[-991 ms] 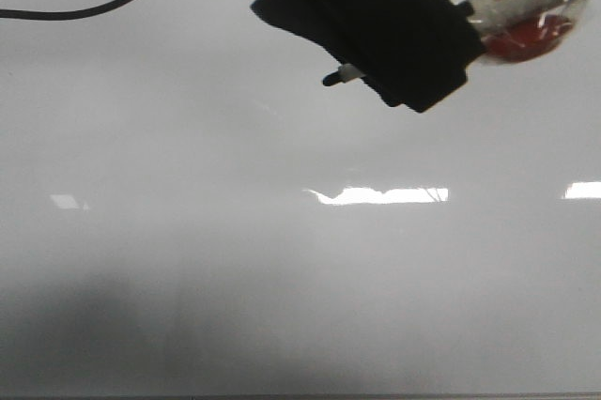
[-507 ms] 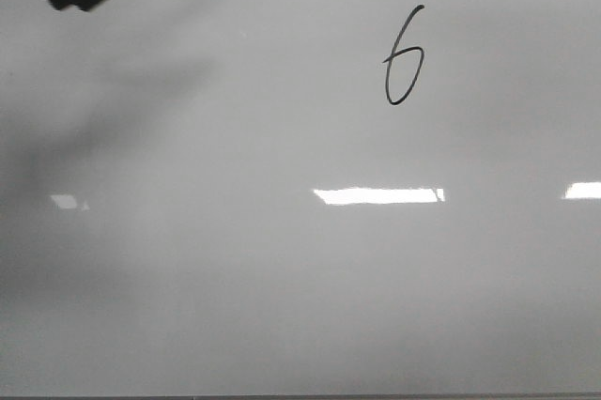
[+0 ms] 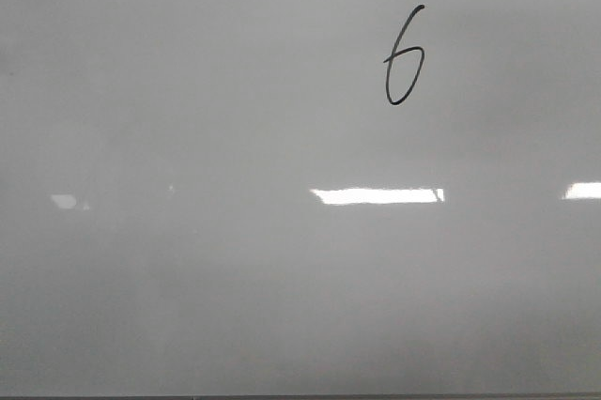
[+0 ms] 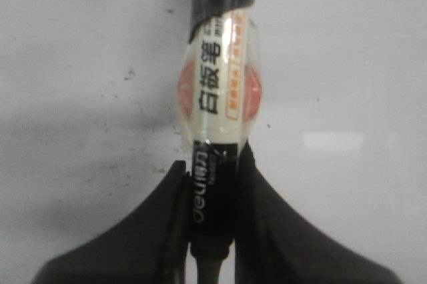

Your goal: Write number 6 on whiteboard

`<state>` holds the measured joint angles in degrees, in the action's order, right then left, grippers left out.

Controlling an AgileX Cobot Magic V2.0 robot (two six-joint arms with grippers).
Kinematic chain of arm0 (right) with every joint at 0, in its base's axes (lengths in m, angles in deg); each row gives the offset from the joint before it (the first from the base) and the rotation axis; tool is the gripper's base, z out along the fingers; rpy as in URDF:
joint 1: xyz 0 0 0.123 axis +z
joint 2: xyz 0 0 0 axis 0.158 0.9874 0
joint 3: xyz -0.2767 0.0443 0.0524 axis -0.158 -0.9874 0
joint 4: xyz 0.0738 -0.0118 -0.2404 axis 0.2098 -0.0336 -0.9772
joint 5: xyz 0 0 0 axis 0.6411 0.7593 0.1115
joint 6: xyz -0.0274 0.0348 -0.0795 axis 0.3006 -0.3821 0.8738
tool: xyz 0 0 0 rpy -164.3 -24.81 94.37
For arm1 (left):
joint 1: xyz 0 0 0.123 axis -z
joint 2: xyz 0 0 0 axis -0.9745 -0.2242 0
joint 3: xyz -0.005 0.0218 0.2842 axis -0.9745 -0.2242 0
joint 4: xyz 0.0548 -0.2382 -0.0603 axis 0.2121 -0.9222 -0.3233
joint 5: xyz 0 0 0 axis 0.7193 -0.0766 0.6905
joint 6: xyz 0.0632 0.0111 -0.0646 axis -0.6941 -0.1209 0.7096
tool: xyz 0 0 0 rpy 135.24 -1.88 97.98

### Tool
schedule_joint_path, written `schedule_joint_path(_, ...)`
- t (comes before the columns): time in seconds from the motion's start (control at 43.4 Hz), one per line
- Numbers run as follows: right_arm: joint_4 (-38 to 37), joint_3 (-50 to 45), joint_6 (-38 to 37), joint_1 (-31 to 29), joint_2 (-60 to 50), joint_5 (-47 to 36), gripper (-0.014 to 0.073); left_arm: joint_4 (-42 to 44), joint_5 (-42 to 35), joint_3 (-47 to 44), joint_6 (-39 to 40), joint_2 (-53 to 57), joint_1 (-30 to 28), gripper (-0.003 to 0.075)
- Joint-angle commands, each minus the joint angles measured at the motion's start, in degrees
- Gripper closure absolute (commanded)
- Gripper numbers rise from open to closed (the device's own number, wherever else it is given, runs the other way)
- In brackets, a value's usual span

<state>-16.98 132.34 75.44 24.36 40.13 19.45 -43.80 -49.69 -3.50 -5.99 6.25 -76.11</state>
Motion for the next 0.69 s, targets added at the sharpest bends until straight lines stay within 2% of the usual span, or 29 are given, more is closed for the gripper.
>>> schedule_joint_path(0.0, 0.4, 1.7, -0.2, -0.4, -0.2, -3.6, 0.0025, -3.1, -13.9, -1.5, 0.9, 0.3, -1.0, 0.0659)
schedule_joint_path(0.138, 0.4, 1.7, -0.2, -0.4, -0.2, -3.6, 0.0025, -3.5, -20.9, -3.8, 0.9, -2.9, -1.0, 0.0659)
schedule_joint_path(0.438, 0.4, 1.7, -0.2, -0.4, -0.2, -3.6, 0.0025, -3.5, -27.6, -3.9, 0.9, -9.6, -1.0, 0.0641)
schedule_joint_path(0.484, 0.4, 1.7, -0.2, -0.4, -0.2, -3.6, 0.0025, -3.5, -27.9, -3.9, 0.9, -10.1, -1.0, 0.0608)
schedule_joint_path(0.668, 0.4, 1.7, -0.2, -0.4, -0.2, -3.6, 0.0025, -3.5, -27.7, -3.9, 0.9, -10.6, -1.0, 0.0335)
